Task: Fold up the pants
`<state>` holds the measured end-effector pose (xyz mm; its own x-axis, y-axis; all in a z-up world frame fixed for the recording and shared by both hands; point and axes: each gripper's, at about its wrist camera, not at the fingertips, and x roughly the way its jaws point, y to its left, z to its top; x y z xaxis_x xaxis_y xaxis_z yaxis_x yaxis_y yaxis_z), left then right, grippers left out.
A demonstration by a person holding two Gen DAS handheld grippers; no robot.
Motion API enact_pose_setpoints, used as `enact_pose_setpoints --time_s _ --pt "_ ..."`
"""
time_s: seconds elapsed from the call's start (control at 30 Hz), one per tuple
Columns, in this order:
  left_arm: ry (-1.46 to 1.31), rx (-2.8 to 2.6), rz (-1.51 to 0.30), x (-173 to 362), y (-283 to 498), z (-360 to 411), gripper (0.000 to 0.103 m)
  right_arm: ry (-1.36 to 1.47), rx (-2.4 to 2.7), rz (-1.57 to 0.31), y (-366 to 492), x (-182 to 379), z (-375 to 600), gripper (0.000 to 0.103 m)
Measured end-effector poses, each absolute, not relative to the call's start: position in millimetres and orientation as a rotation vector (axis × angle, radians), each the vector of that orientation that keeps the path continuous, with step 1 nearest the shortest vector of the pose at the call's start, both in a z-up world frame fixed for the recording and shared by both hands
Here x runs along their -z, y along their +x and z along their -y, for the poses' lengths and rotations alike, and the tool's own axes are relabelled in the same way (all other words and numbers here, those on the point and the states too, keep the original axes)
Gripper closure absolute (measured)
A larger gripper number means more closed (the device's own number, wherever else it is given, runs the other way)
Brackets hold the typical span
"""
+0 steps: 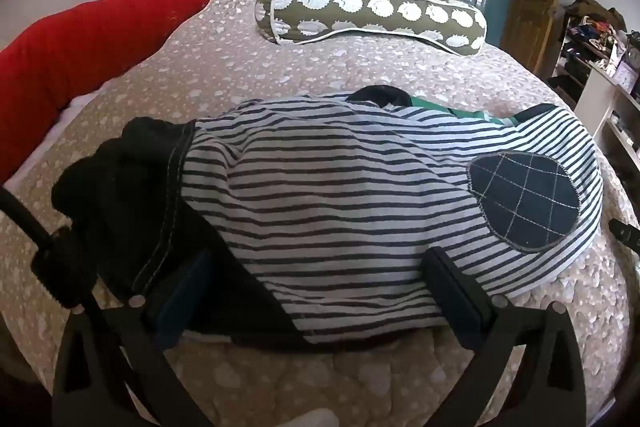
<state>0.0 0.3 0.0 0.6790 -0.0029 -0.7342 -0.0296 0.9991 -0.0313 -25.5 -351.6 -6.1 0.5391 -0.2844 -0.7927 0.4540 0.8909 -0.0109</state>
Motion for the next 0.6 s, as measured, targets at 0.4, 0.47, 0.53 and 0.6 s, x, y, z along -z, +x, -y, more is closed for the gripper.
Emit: enact_pose_setpoints --time_s 0.4,0.47,0.53,0.6 --pt "-0.045 -0.003 -0.816 1 -4 -4 0.000 0.279 0.245 -0.962 -49 -5 292 0.001" --pt "-0.045 0.004 -0.814 1 -5 -6 0.000 0.256 0.206 -0.956 -56 -4 267 0.001" --pt "-0.040 0.011 -0.813 1 -7 -6 0.000 0.228 0.180 -0.956 -56 -1 252 0.001" --pt "-0.028 0.010 -0.811 0 -10 -1 0.000 0.193 0.173 -0.959 -51 3 240 0.001"
